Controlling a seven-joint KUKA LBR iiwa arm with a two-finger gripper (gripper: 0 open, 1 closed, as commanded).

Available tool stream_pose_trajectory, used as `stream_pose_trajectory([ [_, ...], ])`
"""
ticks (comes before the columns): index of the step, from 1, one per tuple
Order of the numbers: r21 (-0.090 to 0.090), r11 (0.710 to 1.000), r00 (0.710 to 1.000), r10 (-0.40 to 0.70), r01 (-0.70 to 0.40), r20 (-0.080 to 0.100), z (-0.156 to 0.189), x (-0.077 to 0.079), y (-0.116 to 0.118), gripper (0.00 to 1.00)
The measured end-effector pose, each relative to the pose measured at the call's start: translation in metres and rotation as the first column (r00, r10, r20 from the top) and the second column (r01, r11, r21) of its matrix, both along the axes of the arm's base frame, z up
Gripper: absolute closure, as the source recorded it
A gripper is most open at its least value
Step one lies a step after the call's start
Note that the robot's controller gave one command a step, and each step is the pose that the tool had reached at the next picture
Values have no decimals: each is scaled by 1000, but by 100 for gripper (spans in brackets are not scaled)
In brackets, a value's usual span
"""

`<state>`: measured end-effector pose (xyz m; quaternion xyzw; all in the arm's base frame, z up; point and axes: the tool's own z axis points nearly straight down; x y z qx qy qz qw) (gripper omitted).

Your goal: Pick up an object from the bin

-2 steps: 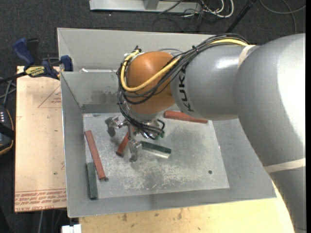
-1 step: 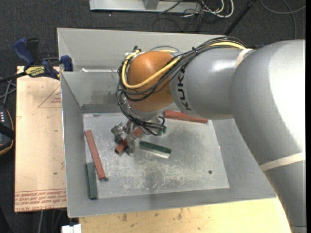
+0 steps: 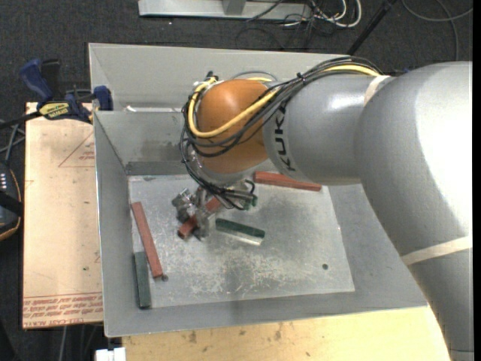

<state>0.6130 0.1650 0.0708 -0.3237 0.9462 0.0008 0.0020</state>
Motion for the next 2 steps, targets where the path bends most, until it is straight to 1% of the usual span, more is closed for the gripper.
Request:
stream_pose_trajectory([
  [1, -1, 1000, 1000, 0, 0, -3, 3, -1, 0, 100],
  [2, -2, 1000, 1000, 0, -1, -11, 24, -4, 0, 100],
])
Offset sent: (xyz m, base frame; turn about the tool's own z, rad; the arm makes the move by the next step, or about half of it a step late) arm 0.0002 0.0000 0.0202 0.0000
